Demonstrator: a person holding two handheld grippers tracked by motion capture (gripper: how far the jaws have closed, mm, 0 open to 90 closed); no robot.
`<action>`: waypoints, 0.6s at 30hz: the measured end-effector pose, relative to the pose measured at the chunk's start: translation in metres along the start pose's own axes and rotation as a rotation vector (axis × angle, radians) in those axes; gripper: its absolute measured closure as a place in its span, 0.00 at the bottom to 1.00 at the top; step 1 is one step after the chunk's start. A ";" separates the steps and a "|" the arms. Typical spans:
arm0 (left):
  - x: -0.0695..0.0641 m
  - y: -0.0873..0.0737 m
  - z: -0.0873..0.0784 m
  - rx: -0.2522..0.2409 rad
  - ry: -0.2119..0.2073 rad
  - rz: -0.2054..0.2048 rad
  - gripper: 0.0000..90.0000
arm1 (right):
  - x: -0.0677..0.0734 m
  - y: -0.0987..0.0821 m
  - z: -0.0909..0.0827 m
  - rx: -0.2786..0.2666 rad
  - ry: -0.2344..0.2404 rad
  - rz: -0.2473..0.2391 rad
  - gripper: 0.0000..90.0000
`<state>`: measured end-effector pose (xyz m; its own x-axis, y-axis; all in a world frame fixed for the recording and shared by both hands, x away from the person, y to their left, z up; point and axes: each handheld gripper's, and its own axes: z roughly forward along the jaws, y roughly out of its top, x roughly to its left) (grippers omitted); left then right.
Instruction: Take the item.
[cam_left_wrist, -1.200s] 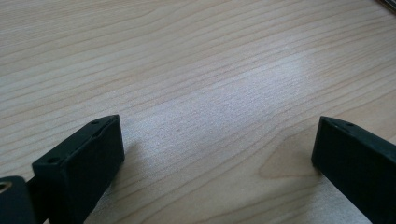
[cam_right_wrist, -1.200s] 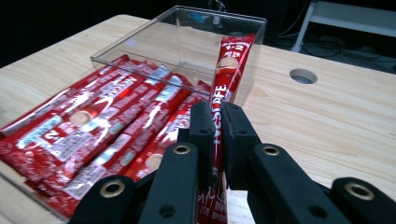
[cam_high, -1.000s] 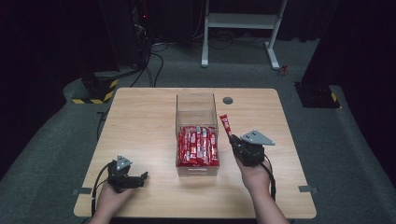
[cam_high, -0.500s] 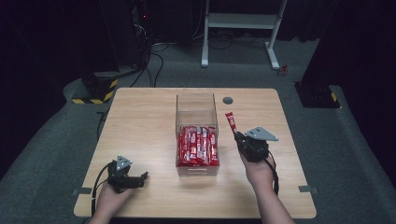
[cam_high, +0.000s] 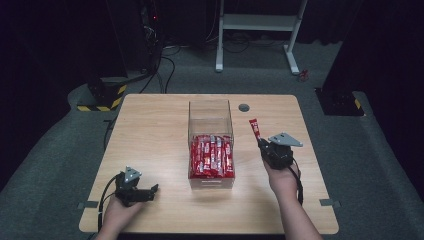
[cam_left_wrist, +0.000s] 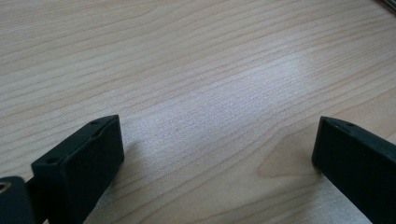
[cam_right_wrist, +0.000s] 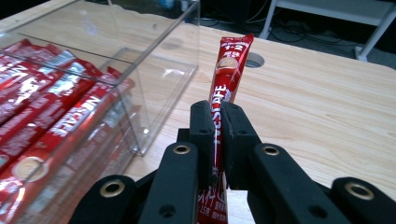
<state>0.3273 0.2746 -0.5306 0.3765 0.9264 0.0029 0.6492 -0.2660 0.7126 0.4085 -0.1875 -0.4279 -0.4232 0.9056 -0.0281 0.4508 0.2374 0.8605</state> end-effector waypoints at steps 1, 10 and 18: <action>0.000 0.000 0.000 0.001 -0.001 0.001 0.03 | -0.002 0.000 0.001 -0.001 0.000 0.003 0.94; 0.000 0.000 0.000 0.003 -0.001 0.001 0.03 | -0.012 -0.003 0.008 0.015 -0.020 0.010 0.94; 0.000 0.000 0.000 -0.002 0.000 0.001 0.03 | -0.020 -0.003 0.013 0.018 -0.026 0.023 0.94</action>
<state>0.3271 0.2746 -0.5306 0.3769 0.9262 0.0040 0.6477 -0.2666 0.7137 0.4259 -0.2014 -0.4362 -0.3923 0.9196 -0.0221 0.4746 0.2229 0.8515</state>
